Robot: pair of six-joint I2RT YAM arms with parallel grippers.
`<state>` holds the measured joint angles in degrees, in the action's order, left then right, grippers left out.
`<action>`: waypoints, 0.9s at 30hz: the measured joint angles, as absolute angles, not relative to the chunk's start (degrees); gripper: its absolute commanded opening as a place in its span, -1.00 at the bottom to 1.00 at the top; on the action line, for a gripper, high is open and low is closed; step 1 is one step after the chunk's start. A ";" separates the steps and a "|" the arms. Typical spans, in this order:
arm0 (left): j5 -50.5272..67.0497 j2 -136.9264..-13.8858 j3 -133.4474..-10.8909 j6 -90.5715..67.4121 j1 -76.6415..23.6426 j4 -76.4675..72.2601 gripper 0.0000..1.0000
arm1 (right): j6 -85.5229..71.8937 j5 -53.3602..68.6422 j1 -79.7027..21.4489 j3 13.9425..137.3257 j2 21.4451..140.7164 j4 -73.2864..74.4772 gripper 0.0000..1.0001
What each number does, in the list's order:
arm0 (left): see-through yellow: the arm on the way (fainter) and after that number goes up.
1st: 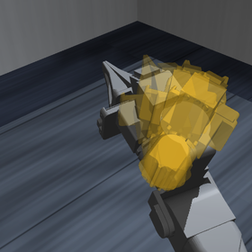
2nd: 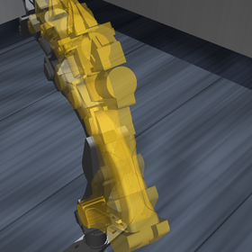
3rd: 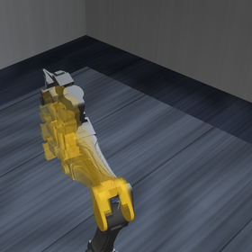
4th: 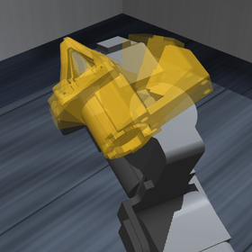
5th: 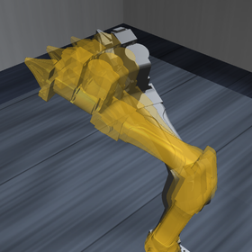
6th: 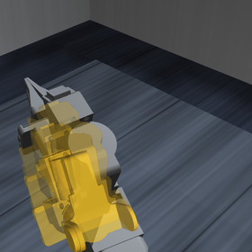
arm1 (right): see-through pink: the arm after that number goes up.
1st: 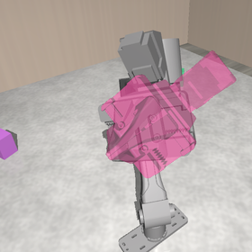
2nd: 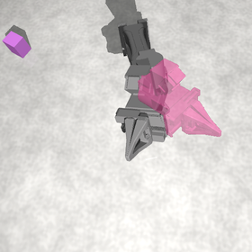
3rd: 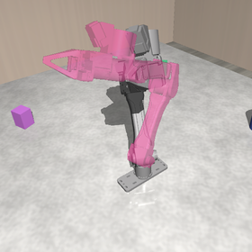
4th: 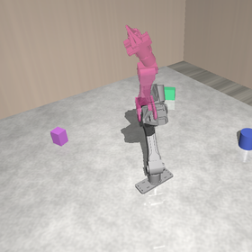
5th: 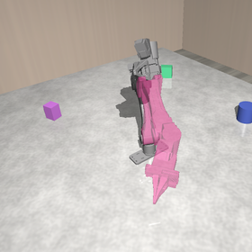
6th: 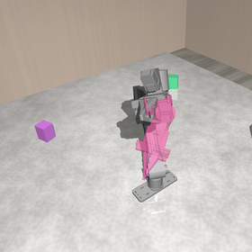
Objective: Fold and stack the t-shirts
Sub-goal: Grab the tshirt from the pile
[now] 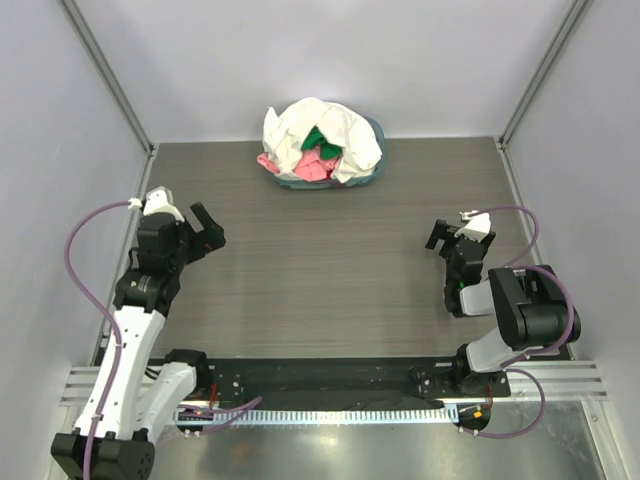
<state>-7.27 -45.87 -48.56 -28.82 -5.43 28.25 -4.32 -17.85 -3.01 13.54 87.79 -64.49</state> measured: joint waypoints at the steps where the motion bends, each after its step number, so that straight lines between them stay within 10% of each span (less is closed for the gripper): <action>1: -6.46 -45.52 -48.64 -29.36 -5.52 31.46 0.99 | -4.32 -17.85 -3.01 13.54 87.79 -64.53 0.99; 21: -3.60 -36.58 -49.01 -31.62 -5.91 46.63 0.99 | -4.05 -17.89 -3.42 13.54 87.31 -63.51 0.99; 27: -8.01 -31.24 -48.31 -32.32 -5.98 46.81 0.99 | -10.70 -21.26 -11.40 28.75 69.60 -32.25 0.99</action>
<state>-8.01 -31.24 -48.31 -32.32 -5.98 46.81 -10.70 -21.26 -11.40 28.75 69.60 -32.25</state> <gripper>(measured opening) 0.995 0.996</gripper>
